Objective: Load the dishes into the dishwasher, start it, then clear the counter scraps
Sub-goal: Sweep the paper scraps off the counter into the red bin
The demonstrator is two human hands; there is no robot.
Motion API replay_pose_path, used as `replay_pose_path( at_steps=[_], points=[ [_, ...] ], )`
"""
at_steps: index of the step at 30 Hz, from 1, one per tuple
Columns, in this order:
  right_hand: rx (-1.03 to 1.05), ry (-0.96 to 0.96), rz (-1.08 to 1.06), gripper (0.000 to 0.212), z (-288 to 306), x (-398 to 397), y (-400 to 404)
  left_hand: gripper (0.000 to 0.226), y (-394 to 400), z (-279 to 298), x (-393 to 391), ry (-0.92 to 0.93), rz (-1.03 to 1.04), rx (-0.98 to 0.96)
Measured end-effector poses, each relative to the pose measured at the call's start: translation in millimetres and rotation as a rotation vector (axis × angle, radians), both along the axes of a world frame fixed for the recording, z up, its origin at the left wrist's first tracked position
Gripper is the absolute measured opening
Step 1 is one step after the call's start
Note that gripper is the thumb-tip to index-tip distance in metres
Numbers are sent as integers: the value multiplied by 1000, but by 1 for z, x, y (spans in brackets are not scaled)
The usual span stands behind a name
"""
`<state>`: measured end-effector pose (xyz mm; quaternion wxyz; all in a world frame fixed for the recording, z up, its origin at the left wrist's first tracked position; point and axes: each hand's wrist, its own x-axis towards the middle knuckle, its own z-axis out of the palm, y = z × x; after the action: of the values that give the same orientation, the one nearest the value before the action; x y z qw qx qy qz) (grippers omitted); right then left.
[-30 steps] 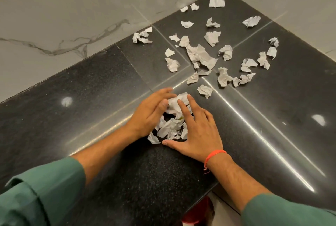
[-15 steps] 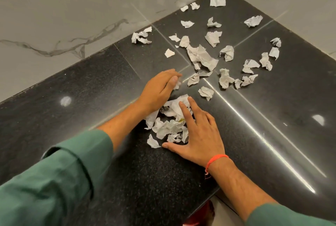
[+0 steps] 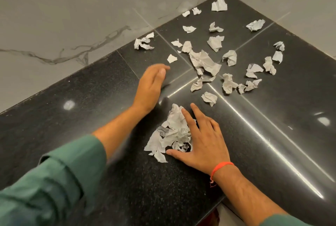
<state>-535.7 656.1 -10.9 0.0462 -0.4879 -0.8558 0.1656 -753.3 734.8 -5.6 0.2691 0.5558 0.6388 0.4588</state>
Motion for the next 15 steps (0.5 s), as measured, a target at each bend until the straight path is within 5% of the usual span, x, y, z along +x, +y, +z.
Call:
replay_pose_path(
  at_steps=[7, 15],
  points=[
    [-16, 7, 7, 116, 1, -1, 1, 48, 110, -3, -64, 396, 195, -95],
    [-13, 31, -12, 116, -3, 1, 2, 59, 164, -9, -94, 676, -108, -284]
  ],
)
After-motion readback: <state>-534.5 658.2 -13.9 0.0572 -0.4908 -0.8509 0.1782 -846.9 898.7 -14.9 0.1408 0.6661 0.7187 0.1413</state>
